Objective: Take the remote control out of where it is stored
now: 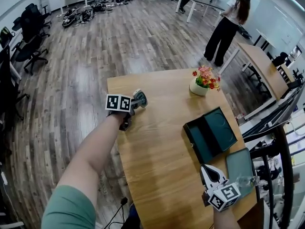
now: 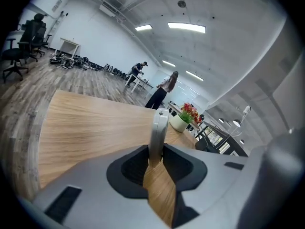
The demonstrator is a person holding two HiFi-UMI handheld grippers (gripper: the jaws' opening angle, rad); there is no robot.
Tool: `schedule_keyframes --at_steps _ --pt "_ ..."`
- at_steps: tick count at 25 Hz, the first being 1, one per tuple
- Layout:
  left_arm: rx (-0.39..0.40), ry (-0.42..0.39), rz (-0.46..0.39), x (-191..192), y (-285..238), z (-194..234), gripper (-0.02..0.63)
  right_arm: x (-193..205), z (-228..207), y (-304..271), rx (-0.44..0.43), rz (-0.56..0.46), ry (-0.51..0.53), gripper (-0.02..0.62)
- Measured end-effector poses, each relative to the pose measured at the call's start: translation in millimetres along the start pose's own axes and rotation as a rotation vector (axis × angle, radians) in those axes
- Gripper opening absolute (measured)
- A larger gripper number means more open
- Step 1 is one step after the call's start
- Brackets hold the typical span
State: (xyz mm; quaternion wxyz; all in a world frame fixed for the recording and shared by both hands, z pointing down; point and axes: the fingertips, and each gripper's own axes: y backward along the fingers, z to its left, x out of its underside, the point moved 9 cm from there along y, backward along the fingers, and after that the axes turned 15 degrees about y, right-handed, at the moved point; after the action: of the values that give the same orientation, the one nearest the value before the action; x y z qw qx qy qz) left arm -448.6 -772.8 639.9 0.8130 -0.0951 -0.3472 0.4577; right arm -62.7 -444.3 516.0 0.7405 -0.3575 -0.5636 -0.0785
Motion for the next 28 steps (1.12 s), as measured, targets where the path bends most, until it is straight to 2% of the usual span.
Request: schedule_keyframes --at_steps 4,5,6,8,9,10,13,15,24,28 --pt "-0.019 0.044 0.011 -2 -22 6 0.097 5 -7 2 0.015 0.004 -0.016 0.006" --pt "-0.045 0.032 0.007 -4 -25 8 0.097 6 -8 2 0.018 0.006 -0.023 0.006" --pt "-0.099 -0.008 0.009 -6 -28 10 0.137 6 -8 1 0.021 0.009 -0.028 0.006" --pt "-0.24 -0.145 0.042 -9 -36 12 0.364 6 -10 -1 0.029 0.015 -0.034 0.006" --pt "-0.278 -0.198 0.059 -9 -40 11 0.402 6 -10 -1 0.033 0.016 -0.036 0.006" --pt "-0.276 -0.219 0.062 -8 -42 8 0.411 6 -10 -1 0.034 0.016 -0.038 0.006" --pt "-0.169 -0.189 -0.003 -14 -38 0 0.419 7 -7 -3 0.019 0.022 -0.027 0.006" --pt "-0.129 -0.192 -0.041 -18 -33 -4 0.417 1 -6 -4 0.016 0.025 -0.018 0.006" --pt "-0.083 -0.16 -0.13 -17 31 0 0.417 -20 11 2 0.023 -0.015 -0.015 0.006" --pt "-0.013 -0.129 -0.161 -10 62 -10 0.417 -24 16 8 0.019 -0.026 0.008 0.006"
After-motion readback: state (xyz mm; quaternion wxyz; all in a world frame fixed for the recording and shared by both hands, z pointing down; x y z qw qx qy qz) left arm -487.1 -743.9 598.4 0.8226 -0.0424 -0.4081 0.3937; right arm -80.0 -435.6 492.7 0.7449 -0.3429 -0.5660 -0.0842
